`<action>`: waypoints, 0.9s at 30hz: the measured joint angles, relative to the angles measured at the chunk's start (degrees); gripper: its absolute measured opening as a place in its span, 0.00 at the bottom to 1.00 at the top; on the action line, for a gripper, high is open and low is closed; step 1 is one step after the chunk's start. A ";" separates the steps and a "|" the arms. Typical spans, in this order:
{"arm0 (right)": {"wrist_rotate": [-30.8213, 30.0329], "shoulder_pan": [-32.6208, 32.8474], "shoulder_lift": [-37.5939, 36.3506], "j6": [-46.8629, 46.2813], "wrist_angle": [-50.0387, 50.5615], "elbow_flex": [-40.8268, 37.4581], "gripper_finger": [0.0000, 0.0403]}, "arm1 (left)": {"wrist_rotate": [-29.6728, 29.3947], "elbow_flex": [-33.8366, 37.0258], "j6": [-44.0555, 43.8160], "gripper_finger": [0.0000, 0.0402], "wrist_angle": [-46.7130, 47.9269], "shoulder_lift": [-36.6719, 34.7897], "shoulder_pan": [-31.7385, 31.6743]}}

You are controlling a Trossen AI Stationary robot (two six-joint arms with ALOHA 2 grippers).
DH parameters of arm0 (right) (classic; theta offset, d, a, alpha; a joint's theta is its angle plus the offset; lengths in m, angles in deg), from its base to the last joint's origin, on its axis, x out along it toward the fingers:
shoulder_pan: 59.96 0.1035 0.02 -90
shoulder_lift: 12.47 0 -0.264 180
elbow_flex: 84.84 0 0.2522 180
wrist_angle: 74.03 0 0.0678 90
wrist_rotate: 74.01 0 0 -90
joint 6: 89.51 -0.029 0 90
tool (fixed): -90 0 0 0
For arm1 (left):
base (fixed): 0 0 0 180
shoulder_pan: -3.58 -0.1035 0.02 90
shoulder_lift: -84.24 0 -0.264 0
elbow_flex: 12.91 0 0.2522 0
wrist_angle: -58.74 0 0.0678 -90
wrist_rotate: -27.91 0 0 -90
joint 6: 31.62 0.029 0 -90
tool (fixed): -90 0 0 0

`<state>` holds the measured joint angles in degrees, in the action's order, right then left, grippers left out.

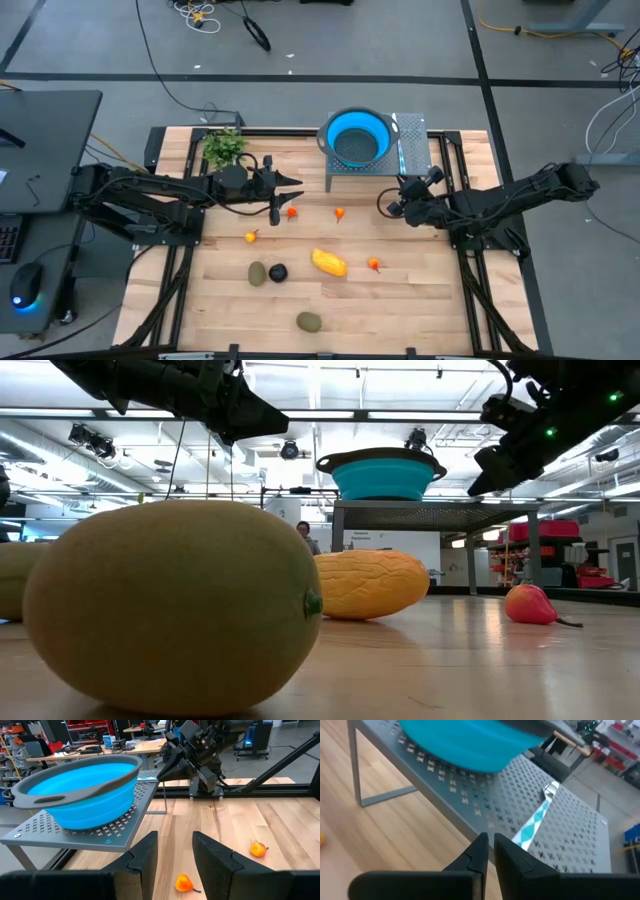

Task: Pick & Place Fruit
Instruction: Put the blue knife on the shelf

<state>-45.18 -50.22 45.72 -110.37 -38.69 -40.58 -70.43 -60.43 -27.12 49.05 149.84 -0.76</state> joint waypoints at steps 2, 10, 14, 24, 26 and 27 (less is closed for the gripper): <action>-0.13 -0.09 0.00 1.36 -1.26 0.00 0.09 | 0.01 0.00 0.19 0.32 -0.01 0.00 0.02; -0.15 -0.10 0.00 1.77 -1.28 0.00 0.09 | 0.00 0.00 0.03 0.32 -0.01 0.00 0.00; -0.20 -1.18 0.00 1.16 -1.28 0.00 0.09 | 0.02 0.00 0.00 0.32 -0.01 0.00 0.02; -0.48 -0.91 -0.11 2.89 -5.03 -0.04 0.09 | 0.01 0.00 0.07 0.32 0.01 0.00 0.01; -1.37 0.61 -0.32 5.09 -7.37 -0.04 0.09 | 0.02 0.00 0.17 0.32 0.03 0.00 0.00; -2.17 1.51 -0.48 6.01 -8.75 -0.04 0.09 | 0.00 0.00 0.17 0.32 0.03 0.00 0.00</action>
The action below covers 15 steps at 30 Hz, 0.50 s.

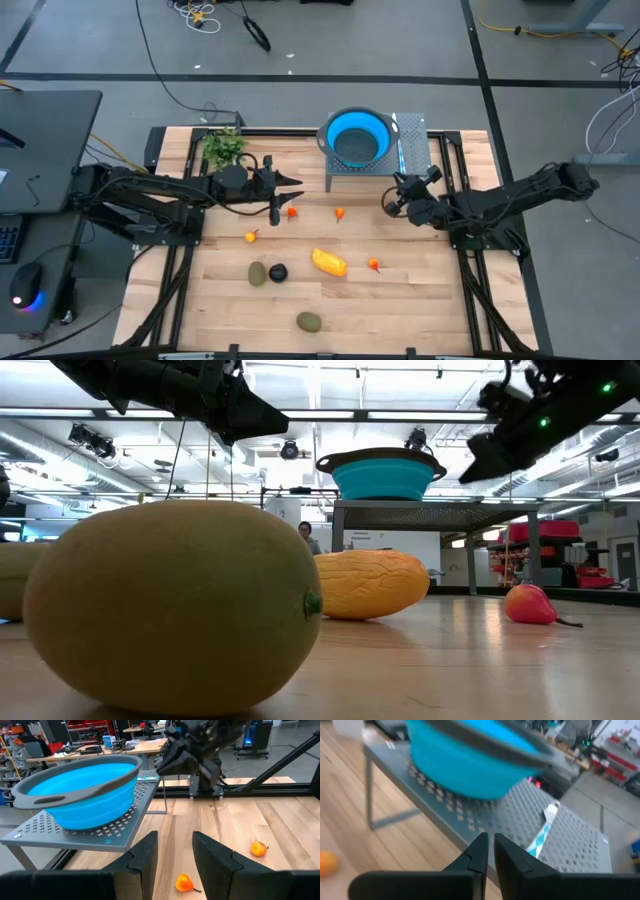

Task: Pick & Place Fruit
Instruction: Put the blue knife on the shelf

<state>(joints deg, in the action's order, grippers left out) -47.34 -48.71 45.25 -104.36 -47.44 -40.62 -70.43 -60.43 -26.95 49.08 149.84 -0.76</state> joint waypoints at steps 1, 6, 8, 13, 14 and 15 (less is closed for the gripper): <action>-0.82 1.07 -0.24 0.78 -1.13 0.00 0.09 | 0.00 0.00 0.02 0.32 0.03 0.00 0.00; -7.95 7.80 -3.11 1.35 -4.51 0.00 0.09 | 0.00 -0.01 0.01 0.32 0.71 0.00 0.02; -12.25 10.58 -4.52 0.16 -5.35 0.00 0.09 | 0.00 -0.02 0.01 0.32 0.81 0.00 0.00; -19.69 16.77 -7.12 -2.05 -5.37 0.00 0.09 | 0.01 -0.02 -0.15 0.32 0.91 0.00 0.01; -20.35 17.59 -7.33 -1.75 -5.36 0.00 0.09 | 0.00 -0.02 -0.17 0.32 0.92 0.00 0.01; -20.69 18.28 -7.48 -1.36 -5.36 0.00 0.09 | 0.02 -0.02 -0.17 0.32 0.92 0.00 0.02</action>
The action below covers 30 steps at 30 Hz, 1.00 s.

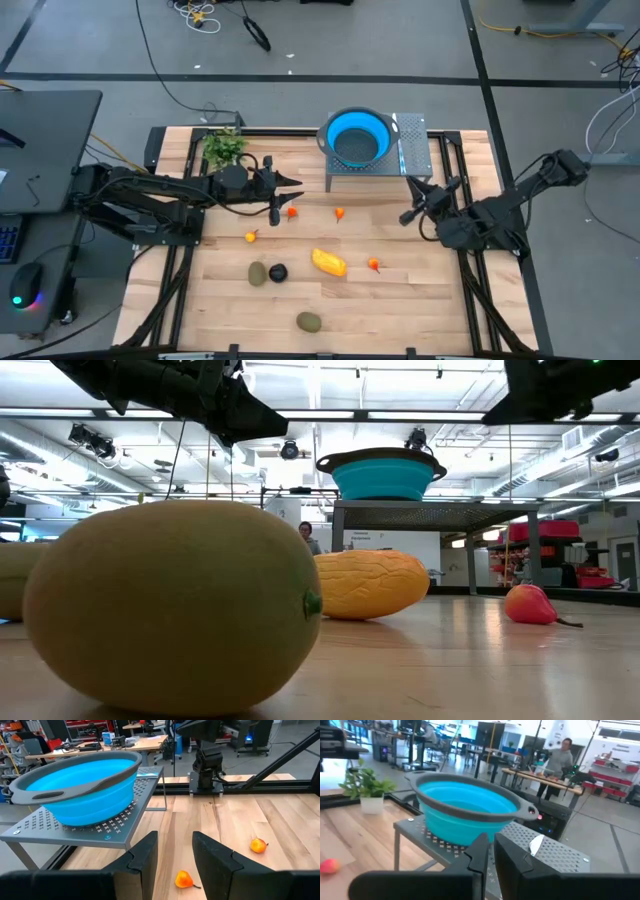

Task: Pick & Place Fruit
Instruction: Put the blue knife on the shelf

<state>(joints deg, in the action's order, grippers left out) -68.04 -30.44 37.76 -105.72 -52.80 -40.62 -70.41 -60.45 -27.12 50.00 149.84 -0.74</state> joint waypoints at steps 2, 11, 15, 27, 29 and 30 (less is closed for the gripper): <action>0.53 0.84 -0.04 0.28 0.37 0.00 0.09 | 0.00 0.00 -0.27 0.32 0.00 0.00 -0.02; 15.05 -1.88 0.03 -19.58 27.79 0.02 0.09 | 0.02 0.00 -0.87 0.32 -0.02 0.00 -0.02; 16.19 -4.39 0.03 -29.31 39.85 0.02 0.09 | 0.02 0.00 -0.55 0.32 -0.19 0.00 -0.02; 16.92 -11.27 0.88 -7.02 13.76 -6.58 0.09 | 0.00 0.00 0.44 0.32 -1.53 0.00 -0.01; 15.41 -12.29 0.86 -7.00 12.41 -7.86 0.09 | 0.00 0.00 0.52 0.32 -1.42 0.00 -0.01; 14.18 -12.68 0.86 -6.95 12.19 -8.32 0.09 | 0.00 0.00 0.69 0.32 -1.39 0.00 -0.01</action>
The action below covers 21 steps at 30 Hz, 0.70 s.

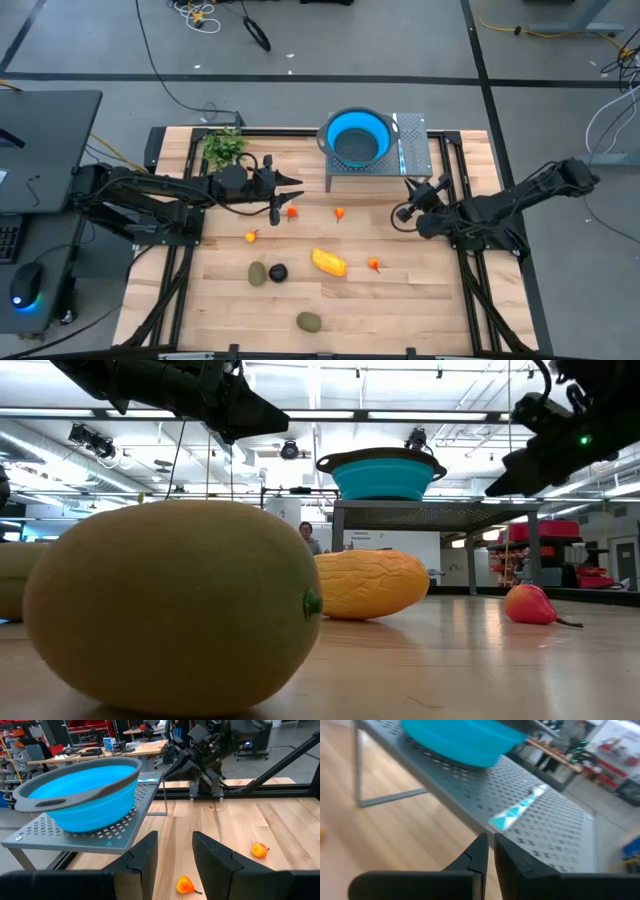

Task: Pick & Place Fruit
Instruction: Put the blue knife on the shelf

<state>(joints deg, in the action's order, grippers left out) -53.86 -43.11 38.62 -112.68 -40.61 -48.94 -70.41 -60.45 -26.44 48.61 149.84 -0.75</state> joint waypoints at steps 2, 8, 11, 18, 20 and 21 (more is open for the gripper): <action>-1.79 -0.70 0.00 0.10 -0.90 -0.38 0.09 | 0.00 0.00 0.05 0.32 0.04 0.00 -0.01; 1.78 -2.86 0.00 0.49 -4.37 -0.38 0.09 | -0.22 0.00 1.73 0.32 -0.01 0.00 -0.01; 2.89 -4.24 0.00 0.60 -4.52 -0.38 0.09 | -1.91 0.00 1.91 0.32 -0.03 0.00 -0.01; 4.52 -6.54 0.00 0.60 -4.73 -0.38 0.09 | -2.36 0.00 1.50 0.32 -0.01 0.00 -0.01; 5.72 -7.21 -0.02 0.60 -5.18 -0.40 0.09 | -2.36 0.00 1.41 0.32 -0.01 0.00 -0.01; 6.11 -7.53 -0.02 0.60 -5.43 -0.40 0.09 | -2.36 0.00 1.25 0.32 -0.01 0.00 -0.01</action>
<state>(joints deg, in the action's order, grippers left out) -47.75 -50.64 38.60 -112.07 -46.04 -49.34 -72.77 -60.45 -25.18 48.60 149.84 -0.76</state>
